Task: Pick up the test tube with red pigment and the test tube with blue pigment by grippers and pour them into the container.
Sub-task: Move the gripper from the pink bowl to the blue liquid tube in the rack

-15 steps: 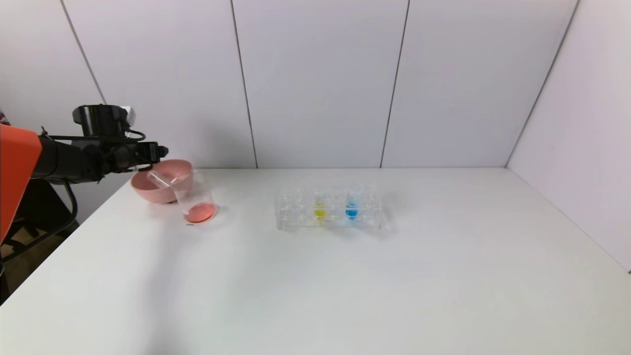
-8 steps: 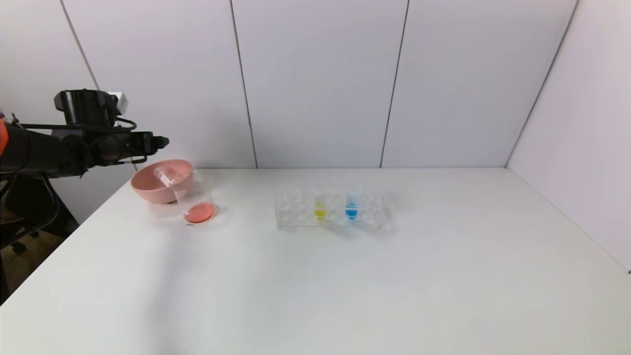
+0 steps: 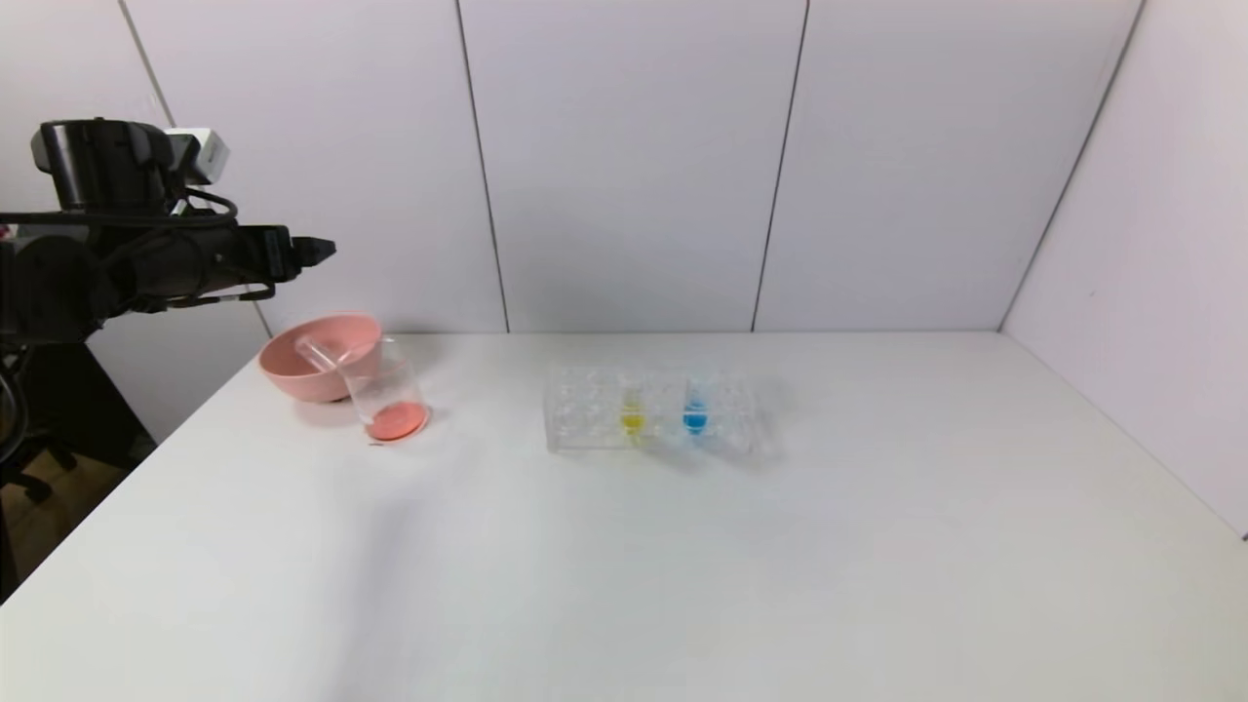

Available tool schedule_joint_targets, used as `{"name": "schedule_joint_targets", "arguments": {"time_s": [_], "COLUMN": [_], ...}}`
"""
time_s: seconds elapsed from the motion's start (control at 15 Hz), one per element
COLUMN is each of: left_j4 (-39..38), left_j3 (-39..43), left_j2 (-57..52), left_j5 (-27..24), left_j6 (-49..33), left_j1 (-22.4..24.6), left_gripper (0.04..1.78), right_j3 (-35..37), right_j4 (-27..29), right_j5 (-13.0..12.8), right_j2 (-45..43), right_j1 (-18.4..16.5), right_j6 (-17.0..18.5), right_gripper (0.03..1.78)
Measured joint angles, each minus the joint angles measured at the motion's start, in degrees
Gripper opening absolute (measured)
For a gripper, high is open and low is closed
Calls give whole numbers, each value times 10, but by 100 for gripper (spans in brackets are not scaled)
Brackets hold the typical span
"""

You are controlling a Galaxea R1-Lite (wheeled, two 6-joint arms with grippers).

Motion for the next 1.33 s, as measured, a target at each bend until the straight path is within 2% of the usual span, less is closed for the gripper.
{"name": "schedule_joint_targets", "arguments": {"time_s": [0.67,1.0,1.33], "left_j4": [-2,-85,-124], "left_j3": [145,217,264], "left_j2": [-155,-194,-202], "left_j5": [-1,-37,-90], "left_j6": [-4,-14,-20], "left_j1": [-109,-175,-227], "left_gripper": [178,178,178], "right_j3": [0,0,0], "right_j4": [0,0,0], "right_j5": [0,0,0], "right_j2": [0,0,0], "right_j1": [0,0,0], "right_j6": [0,0,0], "right_gripper": [177,177,177]}}
